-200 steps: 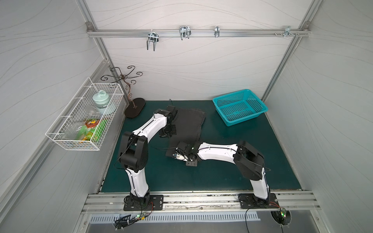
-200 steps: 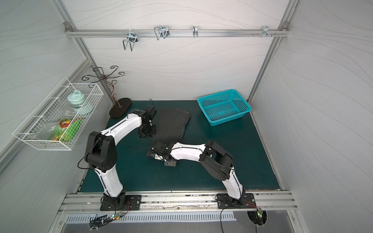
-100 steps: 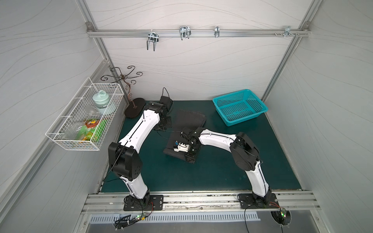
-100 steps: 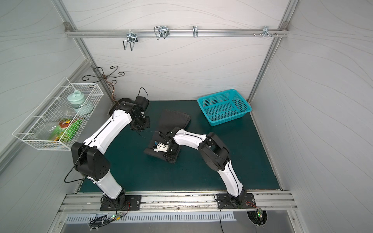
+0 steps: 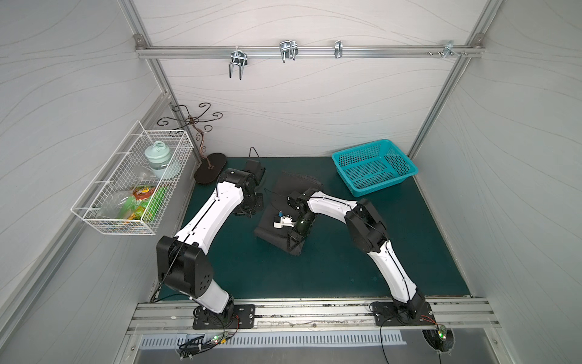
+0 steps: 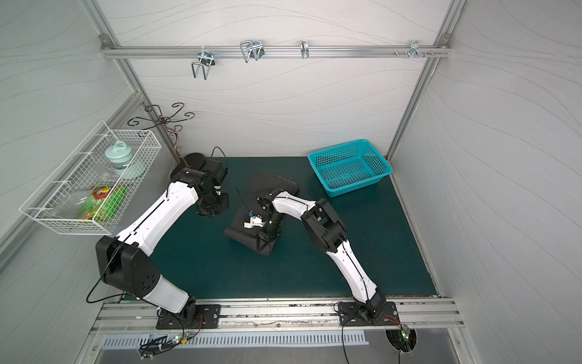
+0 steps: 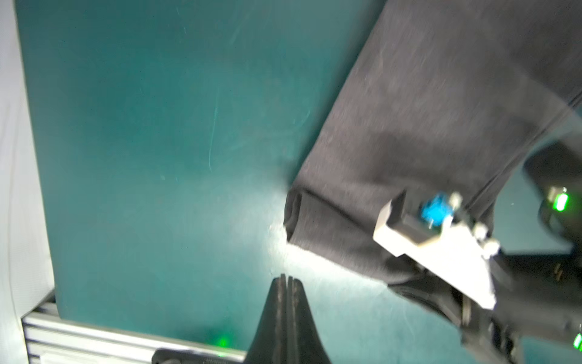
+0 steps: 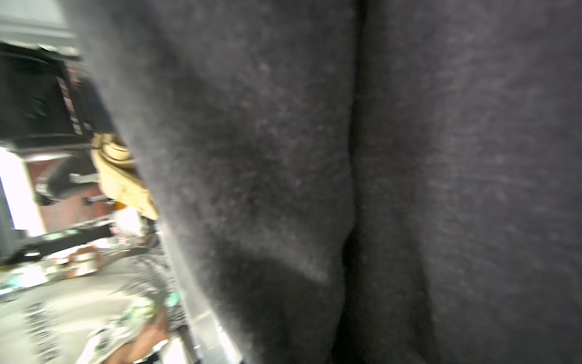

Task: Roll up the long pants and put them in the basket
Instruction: Roll the long pant at the center of the board.

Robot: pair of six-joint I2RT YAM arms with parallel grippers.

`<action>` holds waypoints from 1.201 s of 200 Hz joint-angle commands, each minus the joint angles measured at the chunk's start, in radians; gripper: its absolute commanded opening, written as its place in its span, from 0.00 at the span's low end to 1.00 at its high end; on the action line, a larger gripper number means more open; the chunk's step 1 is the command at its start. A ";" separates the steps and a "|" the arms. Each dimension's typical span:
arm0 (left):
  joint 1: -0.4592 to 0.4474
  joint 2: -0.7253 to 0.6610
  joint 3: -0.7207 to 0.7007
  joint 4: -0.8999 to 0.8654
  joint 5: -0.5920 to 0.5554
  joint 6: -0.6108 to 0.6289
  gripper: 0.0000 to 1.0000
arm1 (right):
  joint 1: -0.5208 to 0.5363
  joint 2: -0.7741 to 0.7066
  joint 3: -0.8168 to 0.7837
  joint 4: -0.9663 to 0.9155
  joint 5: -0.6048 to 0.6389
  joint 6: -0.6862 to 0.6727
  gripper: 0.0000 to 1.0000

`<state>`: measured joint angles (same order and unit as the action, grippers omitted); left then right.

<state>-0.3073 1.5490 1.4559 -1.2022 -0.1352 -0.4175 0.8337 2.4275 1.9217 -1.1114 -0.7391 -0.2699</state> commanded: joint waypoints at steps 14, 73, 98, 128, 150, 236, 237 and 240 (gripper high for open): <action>0.002 -0.103 -0.108 0.065 0.100 -0.039 0.27 | -0.024 0.130 0.024 -0.102 0.028 0.064 0.00; -0.036 -0.301 -0.452 0.346 0.284 -0.201 0.52 | -0.043 0.232 0.095 -0.156 -0.001 0.140 0.00; -0.079 -0.367 -0.593 0.513 0.307 -0.301 0.58 | -0.073 0.258 0.115 -0.163 -0.043 0.168 0.00; -0.108 -0.404 -0.717 0.655 0.286 -0.384 0.61 | -0.116 0.266 0.118 -0.148 -0.124 0.194 0.00; -0.115 -0.432 -0.804 0.762 0.254 -0.438 0.63 | -0.139 0.271 0.117 -0.137 -0.163 0.205 0.00; -0.121 -0.326 -1.086 1.514 0.295 -0.589 0.70 | -0.162 0.259 0.079 -0.114 -0.184 0.207 0.00; -0.121 -0.322 -1.086 1.521 0.298 -0.589 0.70 | -0.163 0.259 0.078 -0.114 -0.184 0.207 0.00; -0.121 -0.308 -1.088 1.545 0.301 -0.590 0.70 | -0.162 0.258 0.076 -0.114 -0.184 0.206 0.00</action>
<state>-0.4221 1.1656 0.3771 -0.0071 0.1200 -0.9668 0.7048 2.6030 2.0552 -1.2739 -1.0367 -0.1051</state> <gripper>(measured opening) 0.701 0.154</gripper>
